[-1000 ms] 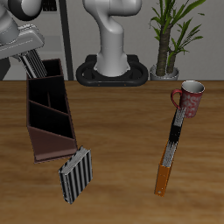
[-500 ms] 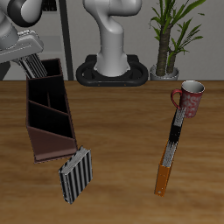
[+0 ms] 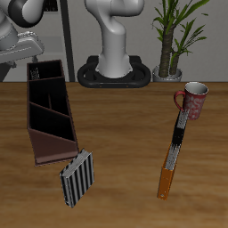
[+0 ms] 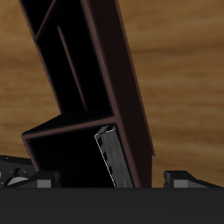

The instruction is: Place the left striped book into the right desk caddy's right compartment and place the right striped book into the right desk caddy's right compartment and place the orange book into the right desk caddy's left compartment

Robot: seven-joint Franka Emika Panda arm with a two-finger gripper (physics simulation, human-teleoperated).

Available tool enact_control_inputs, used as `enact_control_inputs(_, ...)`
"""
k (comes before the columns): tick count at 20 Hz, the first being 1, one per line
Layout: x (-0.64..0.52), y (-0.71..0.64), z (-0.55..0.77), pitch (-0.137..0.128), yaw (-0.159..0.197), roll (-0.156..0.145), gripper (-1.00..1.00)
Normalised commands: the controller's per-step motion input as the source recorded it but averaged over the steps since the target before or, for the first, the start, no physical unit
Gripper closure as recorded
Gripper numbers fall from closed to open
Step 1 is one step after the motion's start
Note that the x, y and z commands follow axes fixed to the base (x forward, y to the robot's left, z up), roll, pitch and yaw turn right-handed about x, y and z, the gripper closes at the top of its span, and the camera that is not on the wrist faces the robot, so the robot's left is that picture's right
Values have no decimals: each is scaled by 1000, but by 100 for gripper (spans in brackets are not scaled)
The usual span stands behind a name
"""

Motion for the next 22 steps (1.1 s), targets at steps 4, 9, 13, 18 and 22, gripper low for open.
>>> enact_control_inputs(4,43,95,101,-21,6,-16,-100)
enact_control_inputs(9,43,123,65,-22,26,0,-100)
enact_control_inputs(13,170,329,166,-49,28,10,-100)
enact_control_inputs(18,300,237,176,-67,28,-86,-100)
enact_control_inputs(22,288,550,345,-117,20,-79,-100)
